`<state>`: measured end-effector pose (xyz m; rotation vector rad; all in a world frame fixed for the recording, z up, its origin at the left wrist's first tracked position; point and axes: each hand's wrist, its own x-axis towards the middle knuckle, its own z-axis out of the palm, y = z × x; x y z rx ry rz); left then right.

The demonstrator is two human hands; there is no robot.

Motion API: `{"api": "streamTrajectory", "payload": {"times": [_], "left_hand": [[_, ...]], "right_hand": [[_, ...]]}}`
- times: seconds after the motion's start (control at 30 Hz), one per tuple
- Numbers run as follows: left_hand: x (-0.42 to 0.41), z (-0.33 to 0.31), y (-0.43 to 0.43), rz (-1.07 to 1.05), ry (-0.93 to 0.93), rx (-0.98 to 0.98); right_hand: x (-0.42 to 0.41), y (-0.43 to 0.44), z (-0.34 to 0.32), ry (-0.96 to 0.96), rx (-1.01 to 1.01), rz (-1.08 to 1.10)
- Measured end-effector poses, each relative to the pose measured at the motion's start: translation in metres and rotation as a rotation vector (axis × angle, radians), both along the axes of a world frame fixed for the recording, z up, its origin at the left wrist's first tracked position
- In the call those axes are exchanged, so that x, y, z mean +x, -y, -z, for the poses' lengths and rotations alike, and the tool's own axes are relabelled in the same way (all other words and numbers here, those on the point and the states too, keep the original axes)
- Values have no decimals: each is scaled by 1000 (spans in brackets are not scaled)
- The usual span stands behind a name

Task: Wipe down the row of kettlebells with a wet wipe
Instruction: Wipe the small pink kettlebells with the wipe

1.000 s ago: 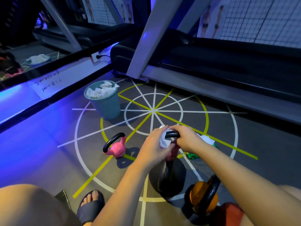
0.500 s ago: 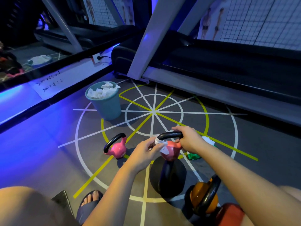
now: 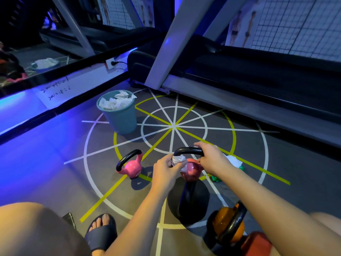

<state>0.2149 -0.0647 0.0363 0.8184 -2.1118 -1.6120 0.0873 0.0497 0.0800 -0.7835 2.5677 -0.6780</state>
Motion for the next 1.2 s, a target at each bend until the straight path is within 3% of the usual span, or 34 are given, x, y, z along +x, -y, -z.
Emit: {"api": "streamTrajectory", "payload": {"times": [0.13, 0.27, 0.47, 0.63, 0.73, 0.8, 0.87, 1.0, 1.2], "left_hand": [[-4, -17, 3, -41, -63, -100], [-6, -16, 7, -10, 12, -201], [8, 4, 3, 40, 127, 5], [4, -1, -5, 186, 245, 18], [0, -8, -7, 238, 217, 124], [1, -12, -4, 195, 181, 64], [6, -10, -5, 171, 113, 171], [8, 5, -7, -14, 25, -28], [5, -1, -8, -70, 47, 140]], "right_hand": [[1, 1, -2, -17, 29, -39], [-1, 4, -4, -15, 39, -67], [-1, 3, -3, 6, 5, -48], [-4, -2, 0, 41, -28, -16], [-8, -4, 0, 71, -48, 6], [-10, -5, 0, 77, -58, 13], [-11, -5, -1, 78, -71, 26], [-9, -2, -1, 75, -72, 3], [-6, -1, -2, 65, -70, -38]]}}
